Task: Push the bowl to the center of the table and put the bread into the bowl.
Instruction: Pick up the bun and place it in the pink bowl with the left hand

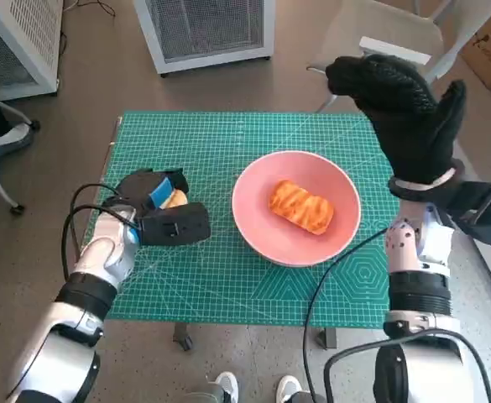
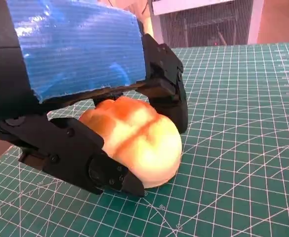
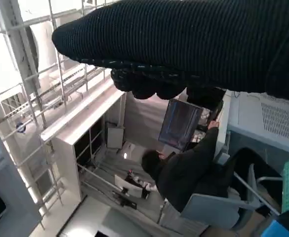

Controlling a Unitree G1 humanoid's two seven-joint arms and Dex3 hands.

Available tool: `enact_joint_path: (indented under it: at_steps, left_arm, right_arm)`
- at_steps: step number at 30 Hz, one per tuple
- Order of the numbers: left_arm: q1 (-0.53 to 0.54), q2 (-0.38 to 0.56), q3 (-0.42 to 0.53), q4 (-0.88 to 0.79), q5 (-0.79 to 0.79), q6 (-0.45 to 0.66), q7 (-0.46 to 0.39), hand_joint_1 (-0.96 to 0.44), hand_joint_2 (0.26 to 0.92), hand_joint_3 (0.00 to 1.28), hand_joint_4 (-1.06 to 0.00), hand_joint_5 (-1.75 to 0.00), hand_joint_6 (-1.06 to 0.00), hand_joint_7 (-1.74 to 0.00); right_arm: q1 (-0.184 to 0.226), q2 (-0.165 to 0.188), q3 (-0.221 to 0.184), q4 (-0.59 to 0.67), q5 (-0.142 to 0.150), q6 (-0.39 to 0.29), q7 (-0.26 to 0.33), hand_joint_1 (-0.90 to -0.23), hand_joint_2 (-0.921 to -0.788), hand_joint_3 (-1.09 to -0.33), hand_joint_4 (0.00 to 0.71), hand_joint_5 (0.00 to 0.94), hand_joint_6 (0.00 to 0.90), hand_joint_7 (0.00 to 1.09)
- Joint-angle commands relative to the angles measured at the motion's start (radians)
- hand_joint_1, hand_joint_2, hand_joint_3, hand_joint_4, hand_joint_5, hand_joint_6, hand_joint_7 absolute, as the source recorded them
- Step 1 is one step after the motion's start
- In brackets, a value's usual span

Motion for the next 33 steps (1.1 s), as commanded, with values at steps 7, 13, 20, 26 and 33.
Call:
enact_joint_path:
  at_steps: [7, 13, 20, 26, 33]
  left_arm:
    - [0.042, 0.015, 0.011, -0.050, -0.004, 0.007, -0.013, 0.00, 0.920, 0.13, -0.59, -1.28, -0.59, -1.20]
    - [0.044, 0.015, 0.014, -0.055, -0.002, 0.009, -0.016, 0.00, 0.920, 0.13, -0.59, -1.28, -0.59, -1.20]
    - [0.076, 0.036, 0.037, -0.147, -0.006, 0.024, -0.022, 0.00, 0.920, 0.12, -0.60, -1.31, -0.60, -1.15]
    - [0.102, 0.049, 0.052, -0.221, 0.000, 0.045, -0.037, 0.00, 0.921, 0.12, -0.60, -1.29, -0.60, -1.17]
    - [0.115, 0.058, 0.063, -0.255, 0.000, 0.055, -0.043, 0.00, 0.920, 0.12, -0.60, -1.27, -0.60, -1.19]
  right_arm:
    - [0.023, -0.006, 0.001, -0.001, -0.006, 0.012, 0.010, -0.658, -0.921, -0.750, 0.251, 0.002, 0.129, 0.43]
    - [0.023, -0.006, 0.001, -0.001, -0.006, 0.012, 0.010, -0.658, -0.921, -0.750, 0.252, 0.002, 0.126, 0.44]
    - [0.025, -0.001, 0.005, -0.008, -0.007, 0.013, 0.006, -0.664, -0.921, -0.750, 0.252, 0.002, 0.119, 0.45]
    - [0.021, -0.002, 0.004, -0.002, -0.005, 0.016, 0.010, -0.665, -0.921, -0.748, 0.252, 0.002, 0.115, 0.45]
    - [0.018, -0.002, 0.005, -0.001, -0.004, 0.022, 0.012, -0.667, -0.921, -0.742, 0.256, 0.003, 0.113, 0.46]
